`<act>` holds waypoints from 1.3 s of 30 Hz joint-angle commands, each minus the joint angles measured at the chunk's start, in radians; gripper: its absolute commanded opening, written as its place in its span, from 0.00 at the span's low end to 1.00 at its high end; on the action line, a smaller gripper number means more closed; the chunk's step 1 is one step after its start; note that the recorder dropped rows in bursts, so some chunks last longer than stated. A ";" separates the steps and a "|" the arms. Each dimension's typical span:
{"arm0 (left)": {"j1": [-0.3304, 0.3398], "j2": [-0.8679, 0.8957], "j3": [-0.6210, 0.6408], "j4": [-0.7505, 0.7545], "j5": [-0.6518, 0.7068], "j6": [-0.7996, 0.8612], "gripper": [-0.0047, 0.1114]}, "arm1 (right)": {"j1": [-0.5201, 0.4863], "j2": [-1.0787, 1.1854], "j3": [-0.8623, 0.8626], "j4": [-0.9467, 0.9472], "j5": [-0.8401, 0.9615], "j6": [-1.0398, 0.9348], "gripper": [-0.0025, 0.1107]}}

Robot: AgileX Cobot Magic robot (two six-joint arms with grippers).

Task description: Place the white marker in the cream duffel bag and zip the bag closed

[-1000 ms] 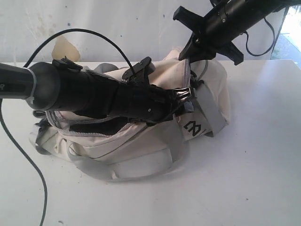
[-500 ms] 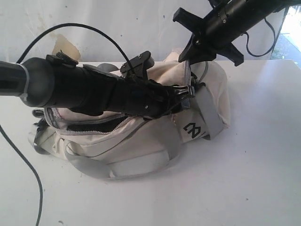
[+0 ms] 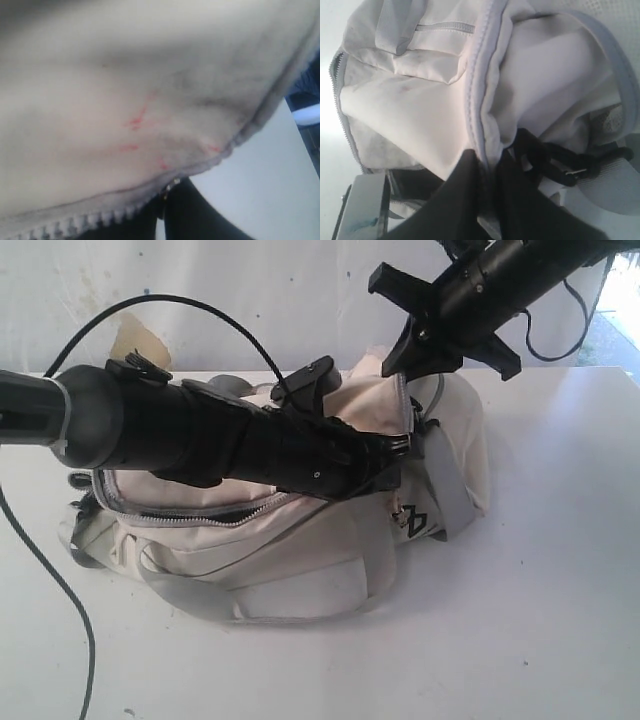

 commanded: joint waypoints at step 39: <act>0.433 -0.075 -0.009 0.487 0.898 -0.137 0.04 | -0.008 -0.002 -0.001 -0.635 -0.003 -0.034 0.02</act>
